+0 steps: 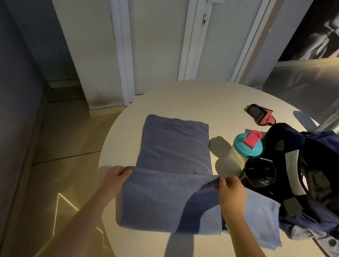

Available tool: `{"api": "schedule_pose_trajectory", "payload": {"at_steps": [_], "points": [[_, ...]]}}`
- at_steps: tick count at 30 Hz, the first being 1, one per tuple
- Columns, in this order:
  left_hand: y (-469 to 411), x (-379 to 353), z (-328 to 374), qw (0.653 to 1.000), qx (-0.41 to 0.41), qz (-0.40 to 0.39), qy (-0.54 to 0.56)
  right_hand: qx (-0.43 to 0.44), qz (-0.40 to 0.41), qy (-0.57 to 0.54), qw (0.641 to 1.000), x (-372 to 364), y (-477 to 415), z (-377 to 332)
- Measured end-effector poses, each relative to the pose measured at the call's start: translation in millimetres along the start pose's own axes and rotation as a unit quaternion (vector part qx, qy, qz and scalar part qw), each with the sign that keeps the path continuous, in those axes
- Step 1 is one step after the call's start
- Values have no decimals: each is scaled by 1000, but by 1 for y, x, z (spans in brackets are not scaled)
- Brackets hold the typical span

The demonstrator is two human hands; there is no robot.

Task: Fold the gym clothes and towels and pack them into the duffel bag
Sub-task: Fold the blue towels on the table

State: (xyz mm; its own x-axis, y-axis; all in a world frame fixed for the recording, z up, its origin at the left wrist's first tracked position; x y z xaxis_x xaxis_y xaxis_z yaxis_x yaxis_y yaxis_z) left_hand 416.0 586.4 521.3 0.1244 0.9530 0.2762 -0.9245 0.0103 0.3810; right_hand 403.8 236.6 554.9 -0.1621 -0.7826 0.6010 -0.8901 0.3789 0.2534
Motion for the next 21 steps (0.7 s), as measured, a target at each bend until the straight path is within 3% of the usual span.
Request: {"api": "schedule_pose_trajectory", "payload": {"at_steps": [7,9,11,14,18,21], "points": [[-75,2,7,999,5,-8,-43,-42,-21,20,999,-27,-58,-17],[-93,3,7,998,8,-12,-55,-52,125,27,990,-32,-71,-29],[-109,3,6,998,15,-13,-61,-36,190,-6,981,-34,-77,-32],[-119,0,13,994,10,-8,-111,-26,-33,73,996,-52,-85,-24],[-98,-9,19,962,-36,86,-256,34,-88,130,987,-63,-67,-7],[-70,-38,5,933,-78,61,-346,53,-189,292,936,-88,-47,20]]}}
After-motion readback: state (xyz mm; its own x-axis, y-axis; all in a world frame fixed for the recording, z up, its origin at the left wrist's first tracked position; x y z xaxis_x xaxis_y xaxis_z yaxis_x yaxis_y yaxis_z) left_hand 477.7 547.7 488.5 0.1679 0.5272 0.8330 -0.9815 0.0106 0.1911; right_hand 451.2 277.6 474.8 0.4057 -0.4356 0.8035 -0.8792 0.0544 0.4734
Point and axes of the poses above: each hand's wrist, its own y-axis away from the middle knuckle, its own x-axis out of the back of the hand, z = x × y, the point moved 5 cm from there along -y, towards the middle knuckle, and after that the axes turned 11 degrees about -z, right-handed, at the moved point
